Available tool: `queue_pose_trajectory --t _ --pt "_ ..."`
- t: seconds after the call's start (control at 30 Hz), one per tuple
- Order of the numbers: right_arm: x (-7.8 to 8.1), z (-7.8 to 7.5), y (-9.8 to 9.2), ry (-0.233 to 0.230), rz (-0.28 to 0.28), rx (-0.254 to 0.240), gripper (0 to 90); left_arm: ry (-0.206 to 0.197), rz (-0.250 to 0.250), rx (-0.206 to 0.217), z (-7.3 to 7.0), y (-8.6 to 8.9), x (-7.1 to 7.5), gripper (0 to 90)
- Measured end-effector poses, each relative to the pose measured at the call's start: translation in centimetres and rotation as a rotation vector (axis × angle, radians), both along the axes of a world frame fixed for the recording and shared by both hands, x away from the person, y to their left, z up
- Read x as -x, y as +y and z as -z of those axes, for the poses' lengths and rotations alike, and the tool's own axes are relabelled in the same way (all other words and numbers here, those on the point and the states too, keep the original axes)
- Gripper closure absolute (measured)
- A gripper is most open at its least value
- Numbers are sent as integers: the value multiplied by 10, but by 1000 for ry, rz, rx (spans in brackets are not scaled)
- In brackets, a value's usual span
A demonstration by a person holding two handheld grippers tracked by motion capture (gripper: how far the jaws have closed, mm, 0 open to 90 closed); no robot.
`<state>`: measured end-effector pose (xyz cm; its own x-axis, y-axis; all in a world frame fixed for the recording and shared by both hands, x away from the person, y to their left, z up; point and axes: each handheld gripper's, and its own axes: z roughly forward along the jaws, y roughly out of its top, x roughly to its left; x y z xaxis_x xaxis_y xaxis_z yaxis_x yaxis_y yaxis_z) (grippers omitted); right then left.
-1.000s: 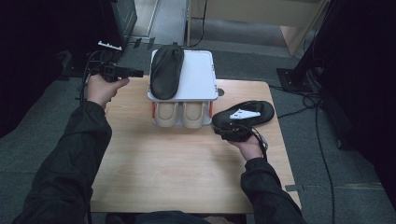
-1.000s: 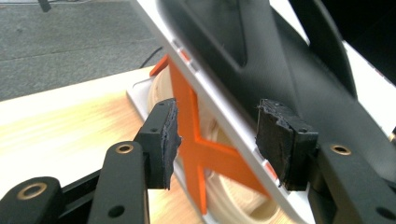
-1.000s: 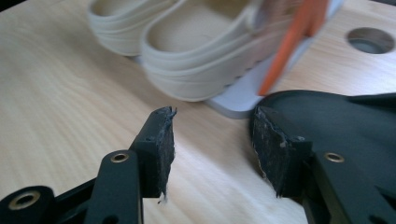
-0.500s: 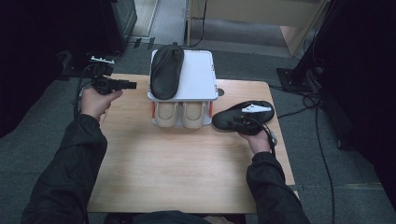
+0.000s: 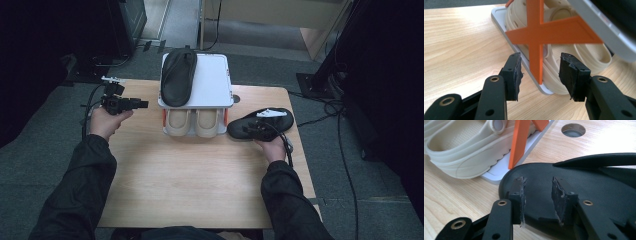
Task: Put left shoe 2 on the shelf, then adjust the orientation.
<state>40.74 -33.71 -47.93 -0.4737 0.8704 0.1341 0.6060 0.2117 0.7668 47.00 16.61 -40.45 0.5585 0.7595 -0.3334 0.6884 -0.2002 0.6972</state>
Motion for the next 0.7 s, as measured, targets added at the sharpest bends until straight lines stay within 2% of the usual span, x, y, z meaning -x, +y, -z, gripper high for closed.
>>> queue_pose_trajectory --t 0.17,0.27,0.43,0.6,0.7 --pt "-4 3 -1 4 8 -11 645 -1 6 0 10 -2 9 527" --pt "-7 7 -2 11 16 8 659 7 19 -15 15 -4 13 527" --pt "-9 12 -1 28 27 19 677 2 22 2 20 -4 17 526" --pt "-9 15 3 54 -3 70 805 -7 17 11 24 -1 18 524" --pt "-9 15 3 59 2 61 817 -15 14 14 25 2 20 528"
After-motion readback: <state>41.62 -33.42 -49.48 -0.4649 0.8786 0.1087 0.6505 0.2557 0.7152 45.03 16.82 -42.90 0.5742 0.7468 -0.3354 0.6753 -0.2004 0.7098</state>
